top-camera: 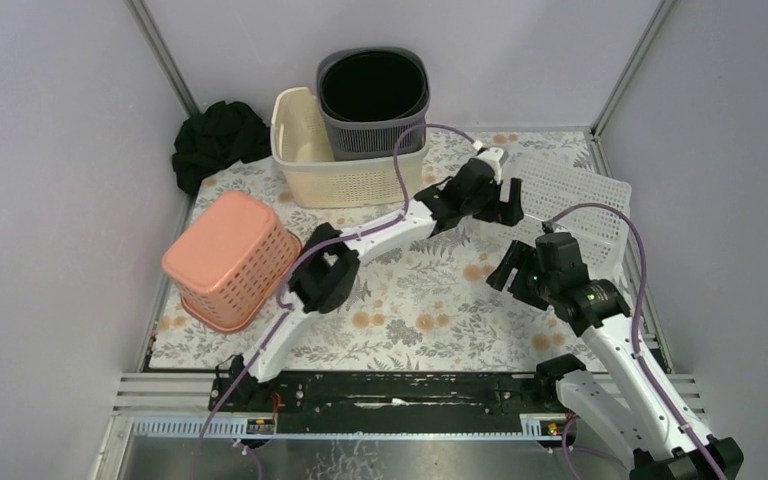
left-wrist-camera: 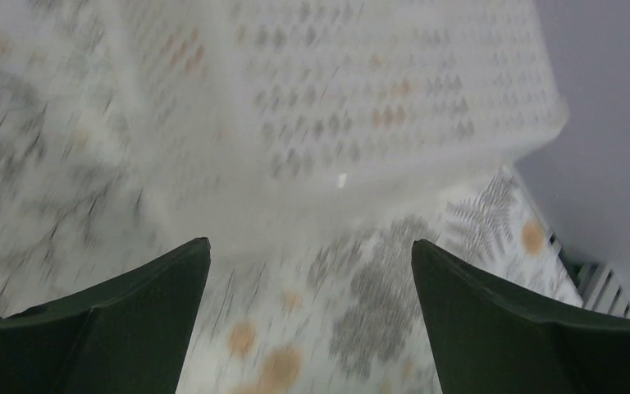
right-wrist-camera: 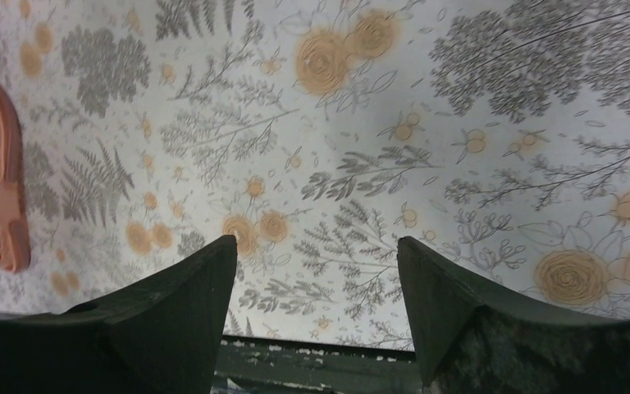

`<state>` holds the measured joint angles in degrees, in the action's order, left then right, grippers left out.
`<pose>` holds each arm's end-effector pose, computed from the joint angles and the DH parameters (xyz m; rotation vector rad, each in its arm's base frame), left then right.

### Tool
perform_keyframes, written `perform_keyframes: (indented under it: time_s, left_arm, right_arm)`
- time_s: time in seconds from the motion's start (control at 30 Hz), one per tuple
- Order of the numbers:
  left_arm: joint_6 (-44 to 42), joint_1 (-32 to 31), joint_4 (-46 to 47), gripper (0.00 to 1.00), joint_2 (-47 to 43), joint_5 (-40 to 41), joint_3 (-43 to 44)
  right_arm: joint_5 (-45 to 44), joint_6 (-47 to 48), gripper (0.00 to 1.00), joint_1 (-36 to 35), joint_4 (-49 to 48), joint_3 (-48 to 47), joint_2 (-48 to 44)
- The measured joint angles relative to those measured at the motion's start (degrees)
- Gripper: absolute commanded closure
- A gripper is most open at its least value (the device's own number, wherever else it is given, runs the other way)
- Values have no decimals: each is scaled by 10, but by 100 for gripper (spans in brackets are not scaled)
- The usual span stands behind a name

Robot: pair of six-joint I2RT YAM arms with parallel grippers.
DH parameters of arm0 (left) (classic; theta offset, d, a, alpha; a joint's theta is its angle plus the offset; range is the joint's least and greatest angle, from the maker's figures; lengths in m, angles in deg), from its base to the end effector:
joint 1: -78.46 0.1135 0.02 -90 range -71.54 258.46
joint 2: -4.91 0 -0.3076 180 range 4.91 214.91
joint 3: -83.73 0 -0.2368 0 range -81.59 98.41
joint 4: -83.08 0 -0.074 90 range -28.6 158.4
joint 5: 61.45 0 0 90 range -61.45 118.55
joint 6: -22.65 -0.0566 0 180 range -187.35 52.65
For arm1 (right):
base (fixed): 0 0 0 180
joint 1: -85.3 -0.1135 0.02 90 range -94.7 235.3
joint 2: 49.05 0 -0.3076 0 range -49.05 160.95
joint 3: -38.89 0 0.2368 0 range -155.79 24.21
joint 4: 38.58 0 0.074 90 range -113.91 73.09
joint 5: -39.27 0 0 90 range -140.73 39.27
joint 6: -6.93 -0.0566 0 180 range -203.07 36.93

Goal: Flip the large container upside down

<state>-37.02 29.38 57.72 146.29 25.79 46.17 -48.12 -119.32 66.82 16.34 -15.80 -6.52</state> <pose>0.4015 -0.4673 0.2562 0.3779 2.0867 -0.9139 0.1136 0.0407 0.2827 0.3437 2.3522 0.5259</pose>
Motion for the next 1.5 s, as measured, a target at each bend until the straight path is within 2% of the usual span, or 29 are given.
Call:
perform_keyframes:
  time_s: [0.13, 0.2, 0.33, 0.5, 0.67, 0.83, 1.0, 1.1, 1.27, 1.5]
  left_arm:
    - [-5, 6, 22, 0, -150, -2, -226]
    - [-5, 18, 20, 0, -215, -2, -296]
    - [-4, 50, 21, 0, -318, 4, -361]
    - [3, 61, 13, 0, -446, 13, -437]
    - [8, 65, -14, 0, -560, 18, -494]
    - [8, 129, -59, 0, -630, 24, -495]
    - [8, 233, -104, 0, -636, 24, -453]
    - [8, 287, -127, 0, -615, 23, -408]
    - [6, 343, -139, 0, -546, 17, -332]
    - [-8, 380, -178, 0, -430, 12, -243]
  right_arm:
    - [-50, -14, 17, 10, -9, -3, 16]
    - [-71, -21, 17, 24, -14, -3, 33]
    - [-85, -30, 18, 95, -29, -3, 82]
    - [-75, -28, 20, 251, -66, -7, 154]
    - [-75, -26, 23, 299, -107, -35, 240]
    - [-76, -27, 27, 320, -159, -106, 373]
    - [-76, -25, 27, 325, -178, -230, 525]
    - [-75, -21, 25, 325, -191, -319, 615]
    - [-65, -20, 20, 326, -198, -432, 724]
    - [-31, -15, 18, 324, -149, -492, 767]
